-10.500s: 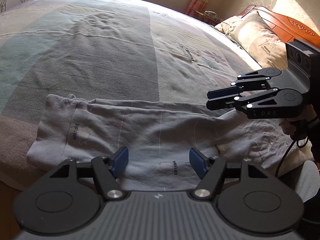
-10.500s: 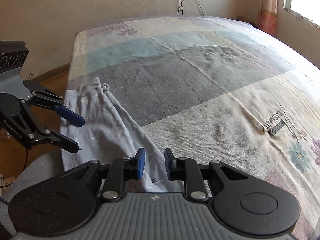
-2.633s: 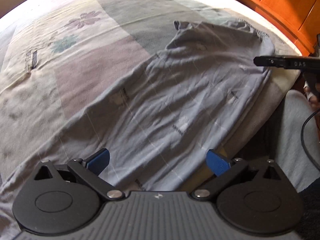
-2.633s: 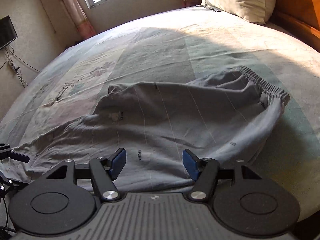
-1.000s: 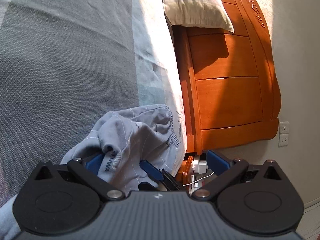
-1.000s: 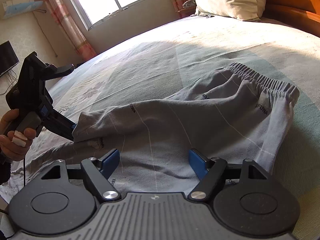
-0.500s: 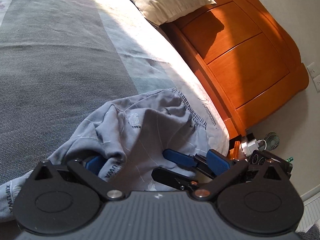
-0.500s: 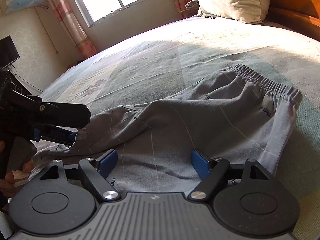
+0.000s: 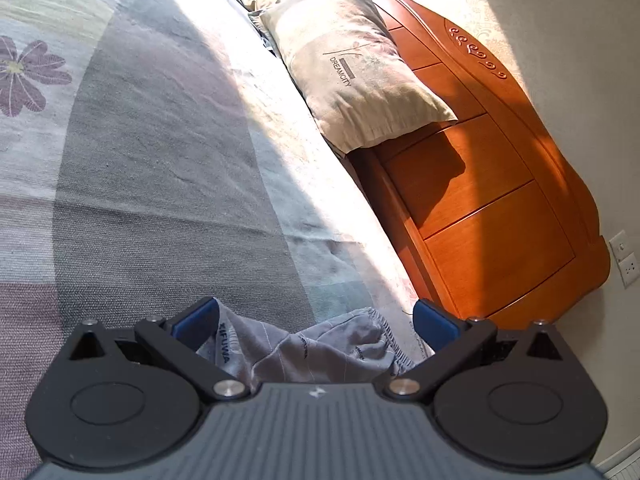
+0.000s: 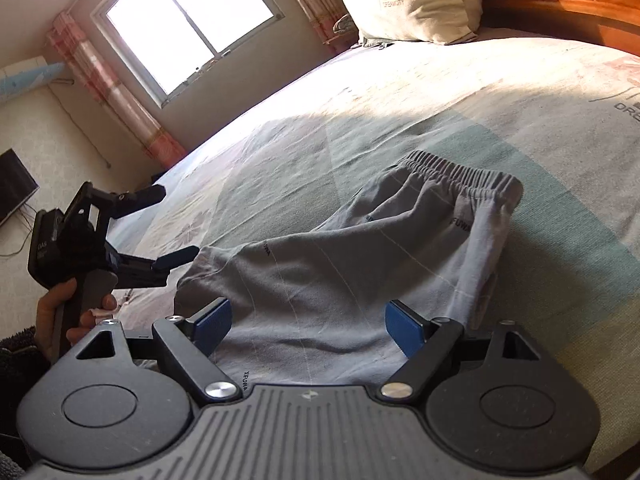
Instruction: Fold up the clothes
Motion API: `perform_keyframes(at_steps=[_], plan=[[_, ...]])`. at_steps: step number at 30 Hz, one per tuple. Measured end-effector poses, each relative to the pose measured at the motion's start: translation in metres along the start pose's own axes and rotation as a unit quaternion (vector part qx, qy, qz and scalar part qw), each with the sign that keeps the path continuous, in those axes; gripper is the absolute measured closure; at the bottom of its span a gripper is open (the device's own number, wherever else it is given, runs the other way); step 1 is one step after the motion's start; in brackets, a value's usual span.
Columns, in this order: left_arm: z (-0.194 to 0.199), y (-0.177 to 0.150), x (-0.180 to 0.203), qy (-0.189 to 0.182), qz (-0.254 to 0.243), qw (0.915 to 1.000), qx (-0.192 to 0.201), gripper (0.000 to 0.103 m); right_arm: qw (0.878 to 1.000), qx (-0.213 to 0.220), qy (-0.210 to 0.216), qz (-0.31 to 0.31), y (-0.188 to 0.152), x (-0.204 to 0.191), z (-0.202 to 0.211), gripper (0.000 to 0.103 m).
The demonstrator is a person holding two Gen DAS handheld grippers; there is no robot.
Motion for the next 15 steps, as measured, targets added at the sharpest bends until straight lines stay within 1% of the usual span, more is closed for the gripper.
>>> perform_keyframes(at_steps=[3, 6, 10, 13, 14, 15], plan=[[0.015, -0.009, 0.008, 0.019, -0.012, 0.9996, 0.019, 0.001, 0.998, 0.016, 0.000, -0.061, -0.003, 0.023, 0.014, 0.015], [0.026, -0.028, 0.024, 0.013, -0.046, 0.9987, 0.015, 0.001, 0.992, 0.029, -0.008, -0.126, -0.005, 0.049, 0.021, 0.015], [0.022, -0.059, 0.040, 0.005, -0.078, 0.9964, -0.032, 0.001, 0.982, 0.035, -0.003, -0.188, -0.003, 0.076, 0.019, 0.014], [0.015, -0.080, 0.036, 0.018, -0.074, 0.9956, -0.055, 0.001, 0.976, 0.035, 0.013, -0.213, 0.006, 0.091, 0.009, 0.013], [0.014, -0.086, 0.032, 0.022, -0.065, 0.9957, -0.062, 0.001, 0.974, 0.035, 0.018, -0.221, 0.009, 0.096, 0.005, 0.008], [0.013, -0.090, 0.029, 0.023, -0.056, 0.9960, -0.066, 0.001, 0.972, 0.036, 0.023, -0.230, 0.012, 0.101, 0.002, 0.007]])
Point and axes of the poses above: each gripper's, at about its wrist camera, not at the fingertips, and z roughly against the way its jaws point, x to its right, y to its top, the point moved 6 cm from there along -z, roughly the way its jaws point, and after that the axes turned 13 degrees about z, right-handed, at the moved point
